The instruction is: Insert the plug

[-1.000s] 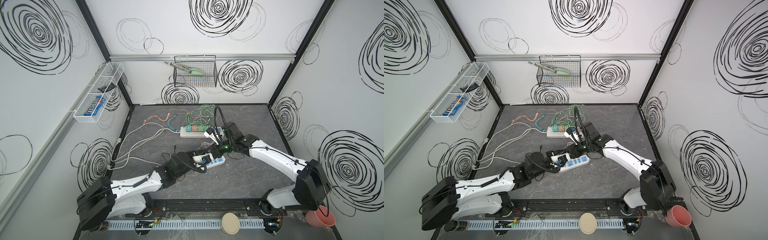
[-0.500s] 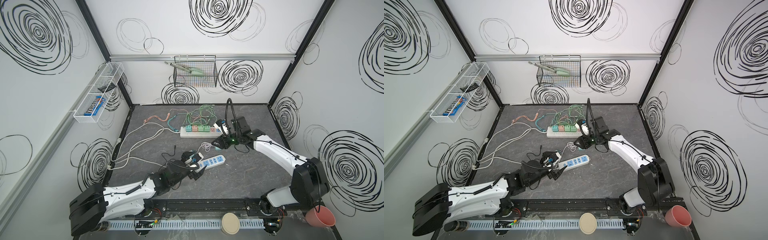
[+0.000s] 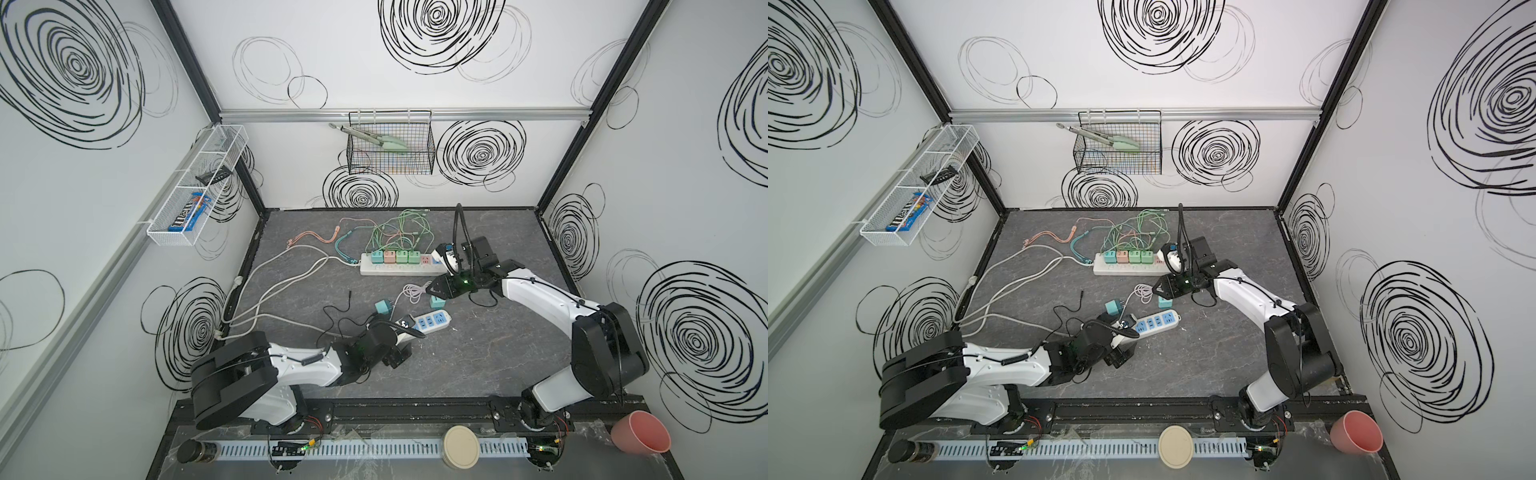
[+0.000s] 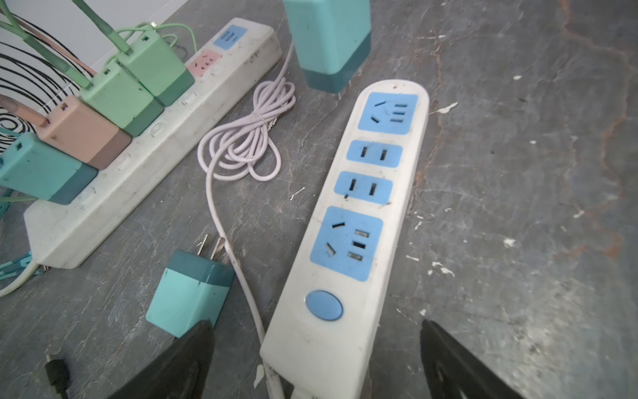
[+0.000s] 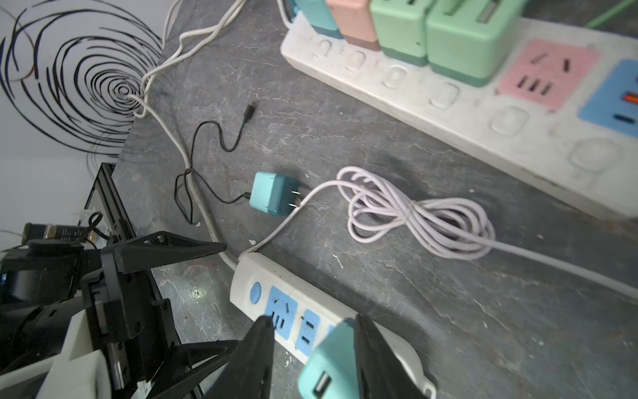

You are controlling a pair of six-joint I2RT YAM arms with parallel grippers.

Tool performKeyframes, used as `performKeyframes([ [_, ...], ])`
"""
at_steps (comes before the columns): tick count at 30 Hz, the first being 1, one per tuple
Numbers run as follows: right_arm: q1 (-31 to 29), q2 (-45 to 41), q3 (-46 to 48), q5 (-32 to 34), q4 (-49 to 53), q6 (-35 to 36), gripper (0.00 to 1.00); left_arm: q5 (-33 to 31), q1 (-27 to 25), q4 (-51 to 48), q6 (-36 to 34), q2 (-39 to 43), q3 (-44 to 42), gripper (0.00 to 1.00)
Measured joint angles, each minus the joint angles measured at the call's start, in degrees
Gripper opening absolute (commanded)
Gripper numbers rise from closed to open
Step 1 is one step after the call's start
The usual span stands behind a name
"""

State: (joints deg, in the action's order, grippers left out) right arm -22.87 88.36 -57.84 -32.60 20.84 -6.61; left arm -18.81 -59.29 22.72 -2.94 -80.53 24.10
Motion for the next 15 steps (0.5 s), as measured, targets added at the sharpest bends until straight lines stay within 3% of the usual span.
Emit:
performKeyframes([
  [4, 4.0, 3.2, 0.6, 2.0, 0.1, -2.4, 0.66, -0.2, 2.7, -2.4, 2.0, -1.0, 1.7, 0.96],
  [12, 5.4, 4.0, 4.0, 4.7, 0.7, -2.3, 0.75, 3.2, 12.5, -6.4, 7.6, 4.2, 1.7, 0.96],
  [15, 5.4, 4.0, 6.2, 5.5, -0.1, -3.2, 0.83, 4.5, 15.3, -6.4, 8.6, 4.9, 1.7, 0.96],
])
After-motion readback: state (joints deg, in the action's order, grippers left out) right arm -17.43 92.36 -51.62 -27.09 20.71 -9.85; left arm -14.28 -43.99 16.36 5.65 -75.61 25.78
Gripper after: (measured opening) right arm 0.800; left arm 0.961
